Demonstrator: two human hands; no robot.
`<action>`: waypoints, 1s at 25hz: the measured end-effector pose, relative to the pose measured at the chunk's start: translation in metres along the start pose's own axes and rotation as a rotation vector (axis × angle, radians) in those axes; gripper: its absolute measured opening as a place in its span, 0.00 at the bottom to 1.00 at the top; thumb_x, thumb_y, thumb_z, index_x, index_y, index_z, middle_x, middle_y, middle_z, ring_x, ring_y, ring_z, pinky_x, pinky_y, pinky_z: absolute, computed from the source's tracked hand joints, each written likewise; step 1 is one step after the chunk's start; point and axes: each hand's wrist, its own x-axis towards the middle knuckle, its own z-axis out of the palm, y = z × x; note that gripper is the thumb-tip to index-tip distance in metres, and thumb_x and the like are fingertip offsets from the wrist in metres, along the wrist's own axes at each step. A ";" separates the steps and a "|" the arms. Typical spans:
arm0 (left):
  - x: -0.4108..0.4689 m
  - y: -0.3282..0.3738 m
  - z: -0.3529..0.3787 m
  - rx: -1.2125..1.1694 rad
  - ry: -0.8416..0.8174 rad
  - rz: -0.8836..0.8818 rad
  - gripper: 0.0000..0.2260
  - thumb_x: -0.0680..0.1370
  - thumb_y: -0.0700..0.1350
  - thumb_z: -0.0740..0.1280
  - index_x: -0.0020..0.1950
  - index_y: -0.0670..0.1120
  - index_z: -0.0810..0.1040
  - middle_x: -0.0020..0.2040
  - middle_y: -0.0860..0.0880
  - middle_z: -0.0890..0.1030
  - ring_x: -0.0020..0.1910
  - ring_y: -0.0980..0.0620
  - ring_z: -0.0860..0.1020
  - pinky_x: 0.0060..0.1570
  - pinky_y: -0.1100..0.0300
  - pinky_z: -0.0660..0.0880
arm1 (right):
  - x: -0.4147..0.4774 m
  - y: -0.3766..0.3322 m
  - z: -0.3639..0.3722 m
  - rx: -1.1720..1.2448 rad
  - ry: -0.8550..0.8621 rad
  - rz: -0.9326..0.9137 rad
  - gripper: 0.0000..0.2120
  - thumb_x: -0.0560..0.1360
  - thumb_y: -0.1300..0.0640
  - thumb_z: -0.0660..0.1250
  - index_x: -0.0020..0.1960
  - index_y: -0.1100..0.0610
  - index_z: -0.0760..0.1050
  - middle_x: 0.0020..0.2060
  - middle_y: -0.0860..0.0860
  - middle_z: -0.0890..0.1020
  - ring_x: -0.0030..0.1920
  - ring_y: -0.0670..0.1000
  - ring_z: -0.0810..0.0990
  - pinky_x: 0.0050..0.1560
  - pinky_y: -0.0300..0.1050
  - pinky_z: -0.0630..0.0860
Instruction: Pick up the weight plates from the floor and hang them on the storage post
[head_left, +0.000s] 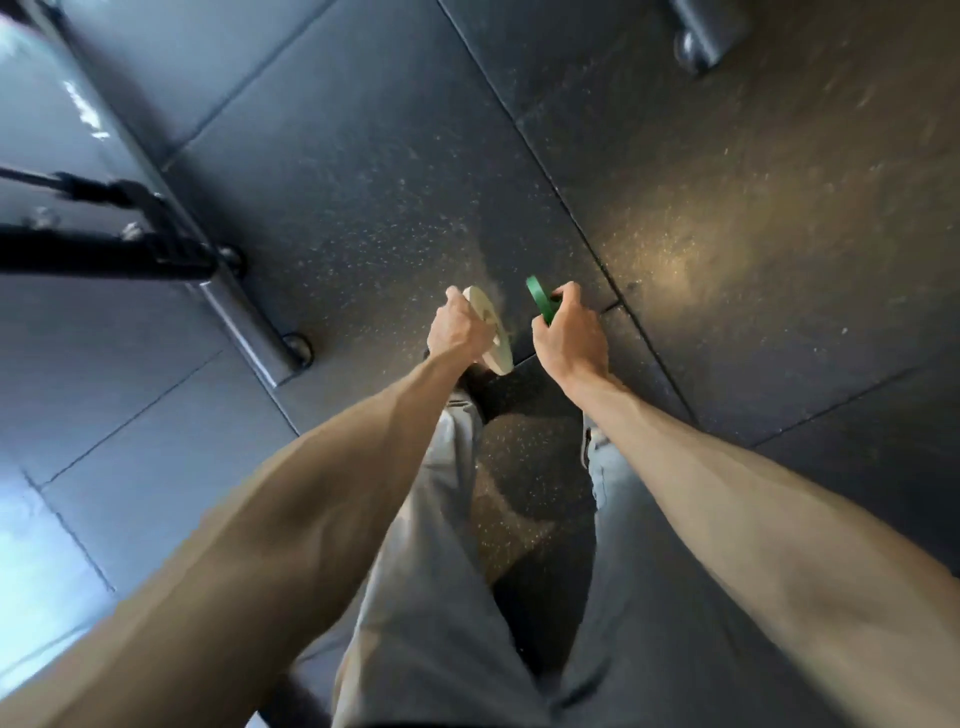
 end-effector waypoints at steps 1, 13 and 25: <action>-0.026 -0.005 -0.023 -0.046 0.024 -0.012 0.19 0.75 0.45 0.68 0.62 0.42 0.67 0.58 0.41 0.80 0.56 0.39 0.80 0.52 0.48 0.77 | -0.018 -0.021 -0.015 -0.024 -0.038 -0.039 0.12 0.78 0.57 0.64 0.60 0.58 0.70 0.54 0.60 0.83 0.55 0.64 0.81 0.49 0.52 0.73; -0.225 -0.164 -0.185 -0.717 0.447 -0.260 0.16 0.72 0.45 0.71 0.56 0.44 0.70 0.54 0.41 0.80 0.51 0.39 0.82 0.51 0.46 0.82 | -0.210 -0.268 -0.025 -0.590 -0.352 -0.802 0.15 0.78 0.54 0.64 0.63 0.58 0.72 0.57 0.60 0.82 0.58 0.63 0.81 0.55 0.53 0.75; -0.290 -0.486 -0.227 -1.011 0.840 -0.652 0.14 0.78 0.41 0.64 0.61 0.40 0.68 0.56 0.36 0.81 0.56 0.34 0.79 0.51 0.47 0.74 | -0.417 -0.388 0.254 -1.020 -0.561 -1.303 0.15 0.76 0.55 0.65 0.61 0.59 0.76 0.59 0.61 0.82 0.61 0.62 0.80 0.58 0.51 0.76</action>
